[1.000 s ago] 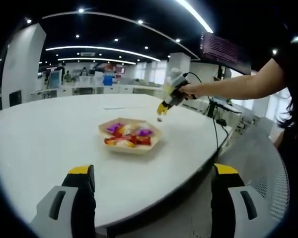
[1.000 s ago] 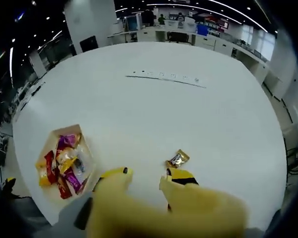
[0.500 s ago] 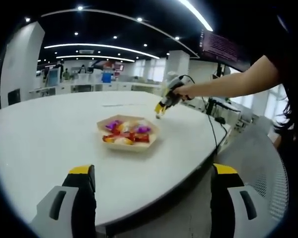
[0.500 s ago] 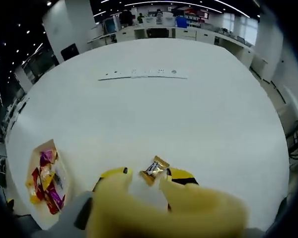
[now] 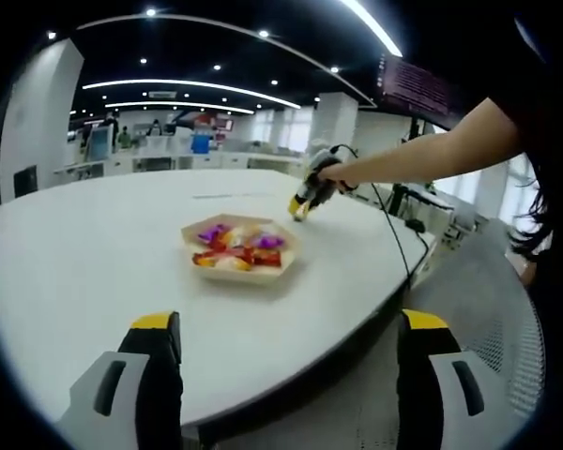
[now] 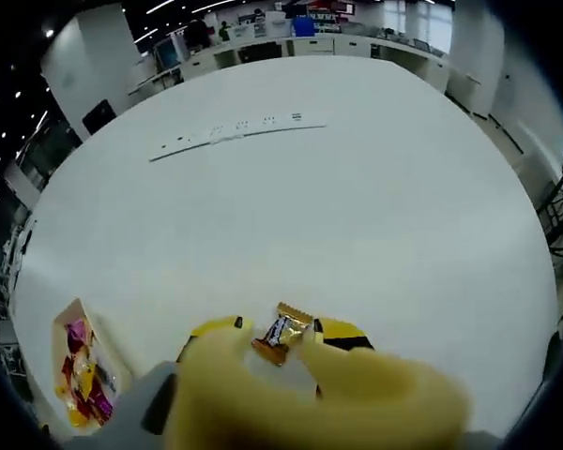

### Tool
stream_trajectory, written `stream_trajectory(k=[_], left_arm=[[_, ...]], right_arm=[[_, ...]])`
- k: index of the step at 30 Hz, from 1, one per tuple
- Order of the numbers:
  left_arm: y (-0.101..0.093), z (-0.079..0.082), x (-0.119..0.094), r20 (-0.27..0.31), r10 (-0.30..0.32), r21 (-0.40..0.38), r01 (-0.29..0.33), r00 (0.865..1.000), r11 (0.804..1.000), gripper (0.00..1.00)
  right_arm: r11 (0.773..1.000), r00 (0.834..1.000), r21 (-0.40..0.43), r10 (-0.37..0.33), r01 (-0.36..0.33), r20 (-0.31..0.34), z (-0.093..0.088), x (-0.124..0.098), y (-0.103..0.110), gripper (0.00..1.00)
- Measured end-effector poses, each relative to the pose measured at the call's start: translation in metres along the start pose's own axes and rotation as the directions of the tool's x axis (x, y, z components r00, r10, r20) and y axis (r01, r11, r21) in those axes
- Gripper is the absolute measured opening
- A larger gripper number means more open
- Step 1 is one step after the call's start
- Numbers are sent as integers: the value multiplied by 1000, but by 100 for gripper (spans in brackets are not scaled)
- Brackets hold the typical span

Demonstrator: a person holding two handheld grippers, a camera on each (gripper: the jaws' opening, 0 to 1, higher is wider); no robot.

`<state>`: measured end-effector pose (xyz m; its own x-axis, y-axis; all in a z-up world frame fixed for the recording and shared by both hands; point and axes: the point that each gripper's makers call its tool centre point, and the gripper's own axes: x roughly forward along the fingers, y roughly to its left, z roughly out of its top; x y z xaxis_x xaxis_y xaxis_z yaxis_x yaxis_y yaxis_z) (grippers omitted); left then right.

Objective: Place the target food into the container with the food tongs after gripping and lifting it, then release it inside without dropping or visibly crushing the food.

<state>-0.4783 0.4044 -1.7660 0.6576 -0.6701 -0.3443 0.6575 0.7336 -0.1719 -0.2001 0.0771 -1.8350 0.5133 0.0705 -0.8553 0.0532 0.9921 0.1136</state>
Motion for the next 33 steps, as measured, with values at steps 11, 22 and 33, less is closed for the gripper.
stream_trajectory(k=[11,22,33], left_arm=[[1,-1,0,-4,1,-1,-1,1000,1000,91],[2,-3,0,-5,3,0,-3,1000,1000,90],[2,-4,1,-18,2,3,-2,1000,1000,90]], right_arm=[[970,991,-219,-120,106,-52,1,6,3,26],[968,994,-240,-94,77,-61,-1,7,5,20],[970,995,-236,-75,58,-62,0,7,5,20]])
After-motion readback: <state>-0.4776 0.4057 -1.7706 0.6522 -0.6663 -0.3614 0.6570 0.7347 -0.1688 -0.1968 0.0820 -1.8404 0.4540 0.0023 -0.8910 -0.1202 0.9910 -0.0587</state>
